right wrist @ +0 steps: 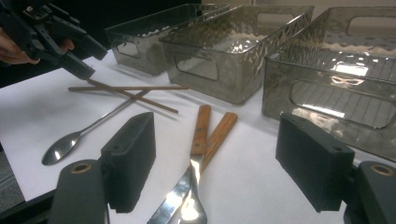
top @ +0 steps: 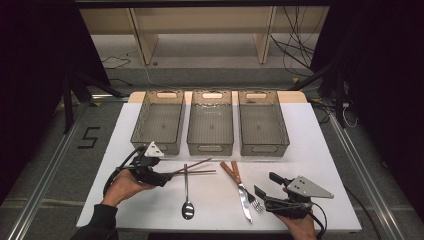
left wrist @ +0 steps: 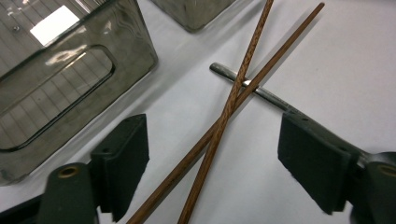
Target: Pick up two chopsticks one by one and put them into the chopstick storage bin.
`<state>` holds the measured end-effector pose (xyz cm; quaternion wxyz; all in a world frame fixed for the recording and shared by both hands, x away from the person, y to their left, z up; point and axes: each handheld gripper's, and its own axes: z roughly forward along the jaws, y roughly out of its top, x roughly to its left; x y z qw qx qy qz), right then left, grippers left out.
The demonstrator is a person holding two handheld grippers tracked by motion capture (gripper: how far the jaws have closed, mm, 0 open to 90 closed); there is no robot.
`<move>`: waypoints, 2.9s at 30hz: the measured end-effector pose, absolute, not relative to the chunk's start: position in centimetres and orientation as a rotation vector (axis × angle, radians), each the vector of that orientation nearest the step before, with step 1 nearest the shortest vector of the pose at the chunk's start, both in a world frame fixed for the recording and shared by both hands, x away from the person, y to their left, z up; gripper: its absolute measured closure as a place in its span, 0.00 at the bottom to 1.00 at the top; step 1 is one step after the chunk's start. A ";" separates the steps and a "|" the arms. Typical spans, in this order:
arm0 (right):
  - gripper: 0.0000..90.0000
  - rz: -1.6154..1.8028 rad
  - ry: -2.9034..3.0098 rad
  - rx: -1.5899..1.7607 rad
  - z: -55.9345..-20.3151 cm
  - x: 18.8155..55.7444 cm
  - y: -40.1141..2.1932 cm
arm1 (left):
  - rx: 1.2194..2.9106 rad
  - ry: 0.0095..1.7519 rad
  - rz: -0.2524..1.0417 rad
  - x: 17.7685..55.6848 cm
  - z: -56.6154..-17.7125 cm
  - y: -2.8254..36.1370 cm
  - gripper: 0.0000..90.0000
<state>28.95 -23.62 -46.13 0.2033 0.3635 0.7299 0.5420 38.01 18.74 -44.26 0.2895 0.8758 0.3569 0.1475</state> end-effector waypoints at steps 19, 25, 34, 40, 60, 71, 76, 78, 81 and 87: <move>0.33 1.496 2.055 1.012 -46.3 29.0 -23.4 | 2.510 0.849 0.397 38.0 -46.0 18.1 0.63; 0.33 1.519 2.056 1.028 -46.3 29.1 -23.6 | 2.536 0.823 0.401 38.0 -46.4 17.9 0.68; 0.33 1.513 2.063 1.028 -46.4 29.2 -23.5 | 2.578 0.796 0.409 38.1 -47.1 17.8 0.75; 0.33 1.510 2.065 1.031 -46.4 29.2 -23.6 | 2.607 0.754 0.407 38.1 -47.2 17.6 0.80; 0.33 1.493 2.080 1.032 -46.5 29.3 -23.5 | 2.562 0.642 0.353 37.7 -47.1 18.1 0.94; 0.33 1.495 2.081 1.032 -46.5 29.2 -23.5 | 2.518 0.615 0.364 37.1 -45.3 18.5 0.94; 0.33 1.496 2.080 1.028 -46.5 29.2 -23.5 | 2.434 0.640 0.359 37.0 -44.4 19.0 0.94; 0.33 1.497 2.076 1.028 -46.5 29.2 -23.5 | 2.402 0.658 0.359 37.0 -44.0 19.3 0.94; 0.33 1.496 2.075 1.031 -46.5 29.2 -23.5 | 2.357 0.698 0.363 37.1 -43.7 19.7 0.94; 0.33 1.502 2.057 1.043 -46.4 29.2 -23.8 | 2.260 0.798 0.352 37.6 -42.2 20.5 0.94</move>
